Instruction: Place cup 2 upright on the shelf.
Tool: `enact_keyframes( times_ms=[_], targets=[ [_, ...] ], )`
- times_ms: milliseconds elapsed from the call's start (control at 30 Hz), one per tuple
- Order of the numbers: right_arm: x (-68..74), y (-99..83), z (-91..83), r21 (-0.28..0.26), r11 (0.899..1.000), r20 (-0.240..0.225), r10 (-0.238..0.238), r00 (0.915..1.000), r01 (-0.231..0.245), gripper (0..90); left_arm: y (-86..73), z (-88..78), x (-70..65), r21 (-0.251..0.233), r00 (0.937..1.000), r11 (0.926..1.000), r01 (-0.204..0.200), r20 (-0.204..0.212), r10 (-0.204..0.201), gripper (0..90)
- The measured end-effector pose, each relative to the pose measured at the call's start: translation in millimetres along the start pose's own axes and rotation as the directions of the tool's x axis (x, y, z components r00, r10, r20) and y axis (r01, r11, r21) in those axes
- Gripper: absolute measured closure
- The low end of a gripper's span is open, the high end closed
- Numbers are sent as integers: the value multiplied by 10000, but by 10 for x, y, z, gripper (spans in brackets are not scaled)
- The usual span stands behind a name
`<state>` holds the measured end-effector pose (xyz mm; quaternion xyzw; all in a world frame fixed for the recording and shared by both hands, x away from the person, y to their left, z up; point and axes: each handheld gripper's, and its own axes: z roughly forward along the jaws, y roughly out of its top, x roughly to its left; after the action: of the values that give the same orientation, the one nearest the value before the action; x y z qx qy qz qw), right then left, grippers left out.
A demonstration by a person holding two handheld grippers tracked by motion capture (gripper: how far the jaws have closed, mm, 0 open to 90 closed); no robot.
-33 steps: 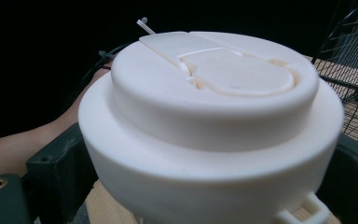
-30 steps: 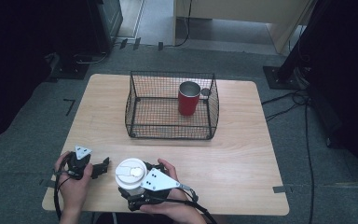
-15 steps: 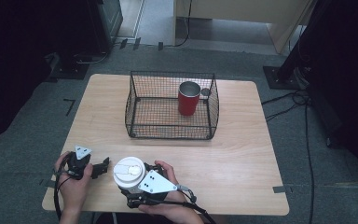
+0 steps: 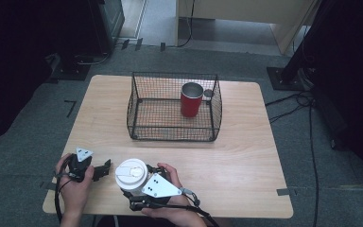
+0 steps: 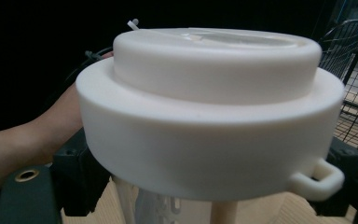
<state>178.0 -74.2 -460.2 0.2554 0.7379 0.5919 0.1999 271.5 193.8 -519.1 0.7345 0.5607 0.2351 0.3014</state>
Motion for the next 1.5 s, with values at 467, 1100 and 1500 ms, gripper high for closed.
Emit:
enact_keyframes(
  times_ms=[467,1100,1500],
  targets=[
    [-81,79,-58,-567,9980,416,302,9987,-278,165,0,0,0,1,10000,10000,4,0,-4,95],
    [-253,299,-94,-1262,9919,1325,280,9908,-112,165,1,-1,0,16,10000,10000,-1,5,1,95],
    [-356,460,-76,-1561,9877,1742,257,9844,19,165,1,-1,0,15,10000,10000,-2,2,2,95]
  ],
)
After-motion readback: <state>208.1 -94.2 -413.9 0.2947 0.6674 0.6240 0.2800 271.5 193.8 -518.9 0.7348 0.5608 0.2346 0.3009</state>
